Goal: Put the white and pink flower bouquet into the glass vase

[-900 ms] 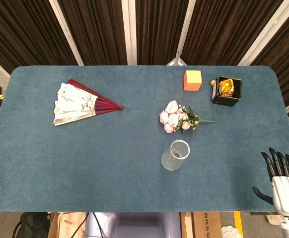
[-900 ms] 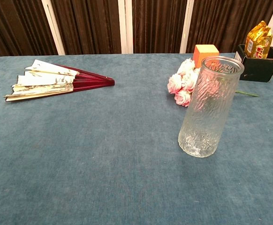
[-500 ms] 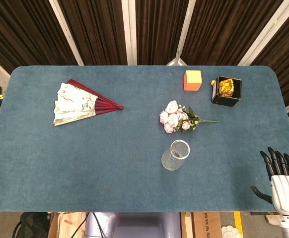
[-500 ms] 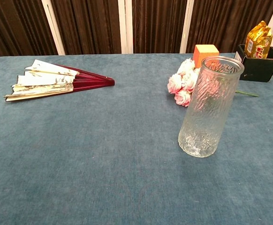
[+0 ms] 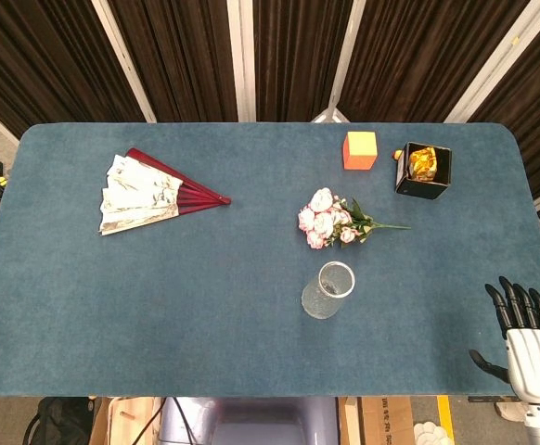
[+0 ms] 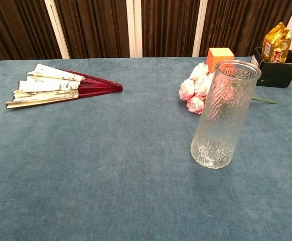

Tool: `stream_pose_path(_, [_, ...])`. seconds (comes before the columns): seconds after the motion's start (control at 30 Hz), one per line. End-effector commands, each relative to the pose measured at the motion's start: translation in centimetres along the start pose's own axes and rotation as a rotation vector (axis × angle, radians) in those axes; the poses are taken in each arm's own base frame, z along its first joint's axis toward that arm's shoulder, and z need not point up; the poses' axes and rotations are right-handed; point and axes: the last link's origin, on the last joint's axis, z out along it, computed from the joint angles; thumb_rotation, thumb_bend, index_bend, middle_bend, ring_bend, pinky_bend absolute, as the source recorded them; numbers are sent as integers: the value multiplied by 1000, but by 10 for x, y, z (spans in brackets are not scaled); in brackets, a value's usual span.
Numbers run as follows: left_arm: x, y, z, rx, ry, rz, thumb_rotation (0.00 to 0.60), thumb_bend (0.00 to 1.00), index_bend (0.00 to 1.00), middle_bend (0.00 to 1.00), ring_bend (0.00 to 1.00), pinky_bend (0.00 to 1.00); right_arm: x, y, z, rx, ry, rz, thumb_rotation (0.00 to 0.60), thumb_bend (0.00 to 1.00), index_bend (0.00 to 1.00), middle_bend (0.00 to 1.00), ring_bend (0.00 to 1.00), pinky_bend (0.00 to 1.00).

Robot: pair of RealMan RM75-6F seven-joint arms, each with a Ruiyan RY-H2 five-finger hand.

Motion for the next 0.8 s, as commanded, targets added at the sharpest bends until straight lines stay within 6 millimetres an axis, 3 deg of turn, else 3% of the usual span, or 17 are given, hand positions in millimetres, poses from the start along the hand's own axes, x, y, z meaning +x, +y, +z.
stream_pose_path(0.03, [-1, -1, 1, 3, -11, 1, 600, 250, 103, 0, 0, 30, -1, -1, 3, 6, -1, 10, 600, 61, 102, 27, 10, 0])
stream_pose_path(0.23, [3, -3, 0, 3, 4, -4, 600, 249, 103, 0, 0, 30, -7, 1, 24, 42, -55, 58, 600, 62, 102, 27, 9, 0])
stream_pose_path(0.53, [0, -1, 2, 1, 5, -2, 600, 250, 102, 0, 0, 30, 9, 6, 89, 17, -58, 182, 600, 61, 97, 27, 2, 0])
stream_pose_path(0.8, [-3, 2, 4, 7, 2, 13, 600, 249, 102, 0, 0, 30, 6, -8, 138, 9, -165, 205, 600, 61, 86, 20, 0, 0])
